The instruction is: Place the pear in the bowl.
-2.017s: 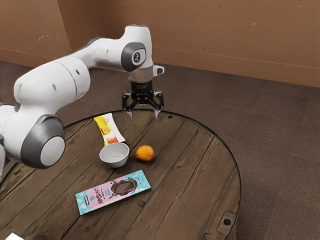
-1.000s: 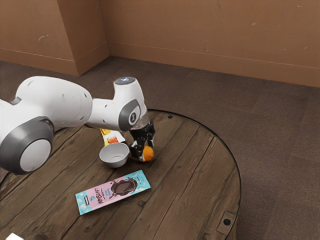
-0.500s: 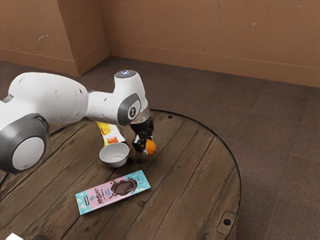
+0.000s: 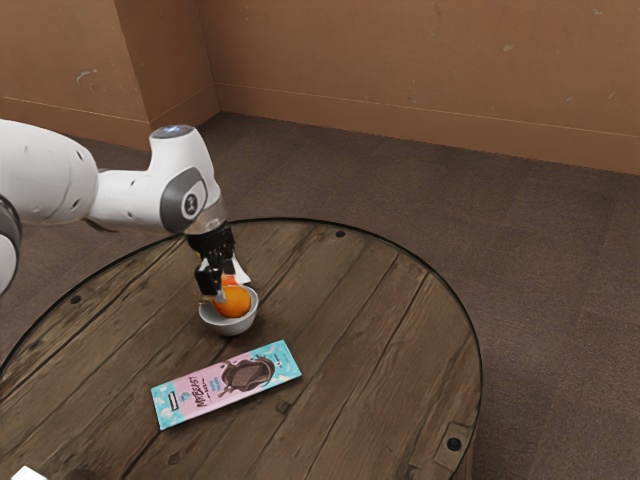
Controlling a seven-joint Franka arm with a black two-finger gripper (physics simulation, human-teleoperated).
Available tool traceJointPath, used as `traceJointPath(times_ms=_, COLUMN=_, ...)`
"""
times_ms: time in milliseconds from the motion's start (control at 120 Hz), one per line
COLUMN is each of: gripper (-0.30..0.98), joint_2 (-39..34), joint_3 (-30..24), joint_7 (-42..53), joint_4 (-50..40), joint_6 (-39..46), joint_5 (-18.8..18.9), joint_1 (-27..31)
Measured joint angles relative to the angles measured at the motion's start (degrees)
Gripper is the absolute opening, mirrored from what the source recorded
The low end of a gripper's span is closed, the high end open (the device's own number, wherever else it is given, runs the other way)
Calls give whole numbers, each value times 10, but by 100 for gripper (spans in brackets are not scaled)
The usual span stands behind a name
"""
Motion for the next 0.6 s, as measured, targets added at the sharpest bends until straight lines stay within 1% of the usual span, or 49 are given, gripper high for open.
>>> traceJointPath(times_ms=58, gripper=56, joint_2=-13, joint_3=-9, joint_7=-2, joint_4=2, joint_6=-1, joint_5=13, joint_1=1)
traceJointPath(times_ms=125, gripper=59, joint_2=-63, joint_3=-29, joint_7=8, joint_4=2, joint_6=-17, joint_5=40, joint_1=2)
traceJointPath(times_ms=150, gripper=60, joint_2=-87, joint_3=-45, joint_7=20, joint_4=2, joint_6=-30, joint_5=46, joint_1=18)
traceJointPath(times_ms=192, gripper=61, joint_2=-119, joint_3=-87, joint_7=51, joint_4=5, joint_6=-56, joint_5=55, joint_1=65)
traceJointPath(times_ms=233, gripper=62, joint_2=-135, joint_3=-111, joint_7=93, joint_4=21, joint_6=-86, joint_5=60, joint_1=95)
traceJointPath(times_ms=292, gripper=63, joint_2=-151, joint_3=-125, joint_7=165, joint_4=60, joint_6=-131, joint_5=65, joint_1=112)
traceJointPath(times_ms=400, gripper=64, joint_2=-159, joint_3=-129, joint_7=305, joint_4=216, joint_6=-243, joint_5=69, joint_1=120)
traceJointPath(times_ms=450, gripper=65, joint_2=-159, joint_3=-130, joint_7=365, joint_4=268, joint_6=-294, joint_5=70, joint_1=123)
traceJointPath(times_ms=508, gripper=65, joint_2=-158, joint_3=-127, joint_7=432, joint_4=296, joint_6=-338, joint_5=71, joint_1=122)
traceJointPath(times_ms=600, gripper=65, joint_2=-159, joint_3=-127, joint_7=523, joint_4=310, joint_6=-388, joint_5=66, joint_1=121)
